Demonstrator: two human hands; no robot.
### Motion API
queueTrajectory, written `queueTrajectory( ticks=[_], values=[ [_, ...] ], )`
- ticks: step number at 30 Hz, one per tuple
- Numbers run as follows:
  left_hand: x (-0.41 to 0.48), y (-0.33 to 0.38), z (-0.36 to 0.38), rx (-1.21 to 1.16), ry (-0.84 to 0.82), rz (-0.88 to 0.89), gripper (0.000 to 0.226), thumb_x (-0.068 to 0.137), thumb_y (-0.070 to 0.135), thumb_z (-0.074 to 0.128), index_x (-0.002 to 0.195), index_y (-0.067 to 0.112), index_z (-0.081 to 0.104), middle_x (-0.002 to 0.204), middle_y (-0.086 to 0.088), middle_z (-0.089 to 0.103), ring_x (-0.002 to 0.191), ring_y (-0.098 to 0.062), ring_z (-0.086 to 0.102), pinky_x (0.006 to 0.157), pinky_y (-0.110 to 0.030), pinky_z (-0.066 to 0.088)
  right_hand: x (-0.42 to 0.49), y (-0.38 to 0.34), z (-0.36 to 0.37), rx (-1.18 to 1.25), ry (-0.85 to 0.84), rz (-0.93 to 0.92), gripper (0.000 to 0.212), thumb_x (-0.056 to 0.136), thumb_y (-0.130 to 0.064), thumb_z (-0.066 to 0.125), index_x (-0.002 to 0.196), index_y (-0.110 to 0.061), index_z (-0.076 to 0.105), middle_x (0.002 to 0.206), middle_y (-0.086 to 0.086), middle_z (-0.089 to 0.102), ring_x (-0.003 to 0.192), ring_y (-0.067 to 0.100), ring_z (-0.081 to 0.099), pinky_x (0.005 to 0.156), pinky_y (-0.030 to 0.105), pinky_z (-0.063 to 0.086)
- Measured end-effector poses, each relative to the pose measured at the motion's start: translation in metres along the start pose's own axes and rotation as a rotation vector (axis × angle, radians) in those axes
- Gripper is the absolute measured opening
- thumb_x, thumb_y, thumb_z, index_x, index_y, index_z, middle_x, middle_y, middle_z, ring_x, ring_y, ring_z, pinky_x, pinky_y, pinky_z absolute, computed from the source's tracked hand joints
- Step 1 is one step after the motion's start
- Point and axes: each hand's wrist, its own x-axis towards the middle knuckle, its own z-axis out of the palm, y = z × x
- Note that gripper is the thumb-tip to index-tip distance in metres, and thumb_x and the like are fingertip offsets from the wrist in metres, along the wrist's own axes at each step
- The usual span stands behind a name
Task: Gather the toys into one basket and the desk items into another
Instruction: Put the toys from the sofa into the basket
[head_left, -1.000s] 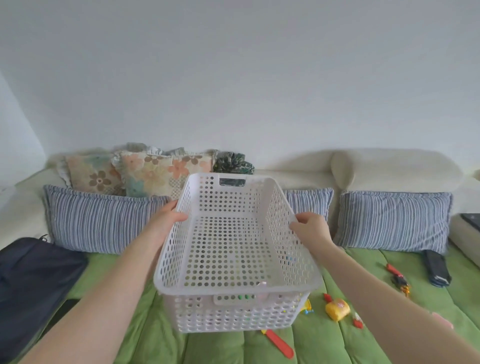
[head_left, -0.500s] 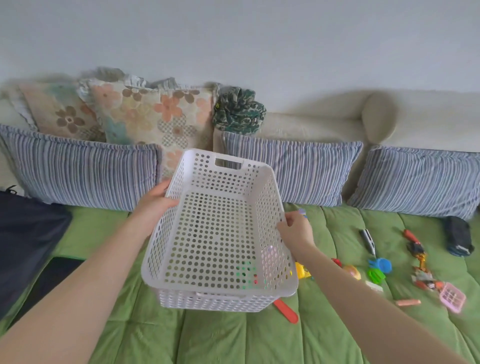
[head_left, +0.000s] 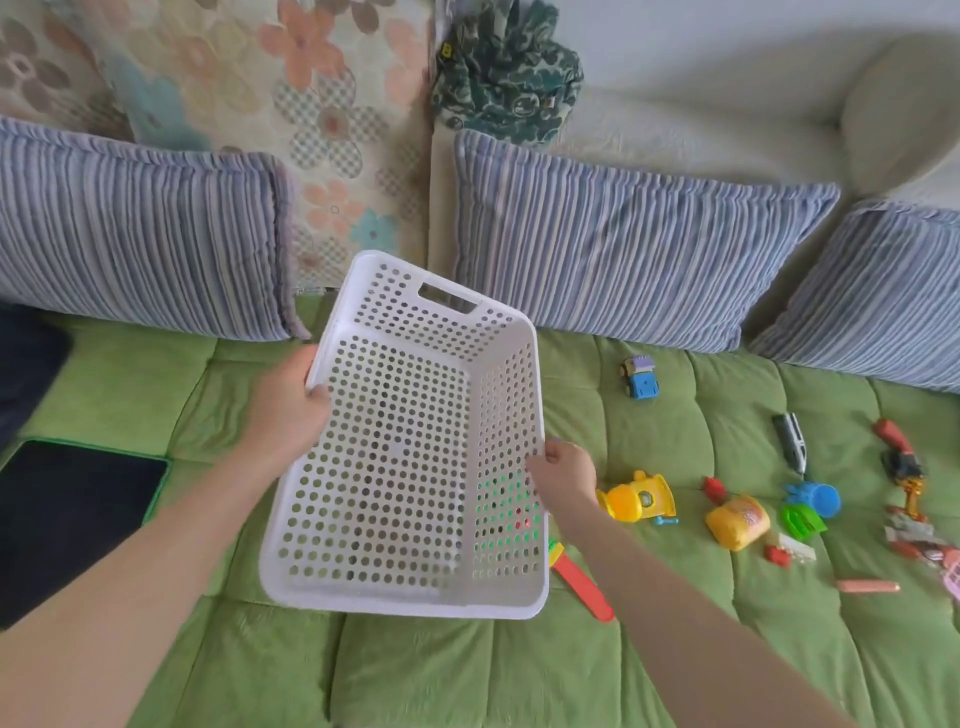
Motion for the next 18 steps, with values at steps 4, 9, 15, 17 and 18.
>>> queueTrajectory(
  ticks=[4,9,15,17,18],
  values=[
    [0.005,-0.025,0.026,0.022,0.004,-0.002,0.046,0.091,-0.004,0.039,0.134,0.012,0.044,0.126,-0.006,0.057,0.086,-0.009,0.053,0.064,-0.012,0.04,0.031,0.041,0.029,0.017,-0.078,0.037,0.025,0.084,0.0,0.035,0.094,0.008,0.057,0.073,0.01,0.044,0.065,0.019,0.038,0.055,0.027,0.031],
    [0.011,-0.047,0.056,0.012,0.023,-0.023,0.051,0.091,-0.005,0.04,0.138,0.015,0.039,0.134,-0.007,0.052,0.067,0.002,0.049,0.051,-0.008,0.045,0.061,0.082,0.047,-0.123,-0.134,-0.025,0.03,0.09,-0.003,0.032,0.099,-0.002,0.061,0.078,0.011,0.058,0.067,0.022,0.049,0.062,0.029,0.037],
    [0.011,-0.056,0.077,0.002,0.055,0.003,0.051,0.09,-0.007,0.038,0.138,0.013,0.04,0.132,-0.005,0.054,0.108,-0.015,0.054,0.097,-0.03,0.043,0.086,0.137,0.043,-0.636,-0.136,-0.038,0.038,0.092,-0.011,0.047,0.129,-0.011,0.041,0.107,0.006,0.061,0.086,0.022,0.061,0.062,0.028,0.047],
    [0.01,-0.059,0.081,0.005,0.076,0.009,0.051,0.09,-0.007,0.039,0.138,0.013,0.04,0.131,-0.005,0.054,0.111,-0.018,0.053,0.099,-0.034,0.042,0.091,0.157,0.042,-0.712,-0.139,-0.011,0.039,0.087,-0.012,0.052,0.126,-0.015,0.043,0.11,0.004,0.061,0.095,0.022,0.06,0.069,0.031,0.051],
    [0.009,-0.062,0.083,0.011,0.087,0.004,0.051,0.09,-0.006,0.039,0.138,0.012,0.04,0.131,-0.005,0.054,0.112,-0.018,0.053,0.1,-0.034,0.042,0.094,0.166,0.043,-0.736,-0.146,0.016,0.036,0.086,-0.012,0.054,0.121,-0.014,0.045,0.109,0.004,0.061,0.096,0.022,0.059,0.07,0.031,0.051]
  ],
)
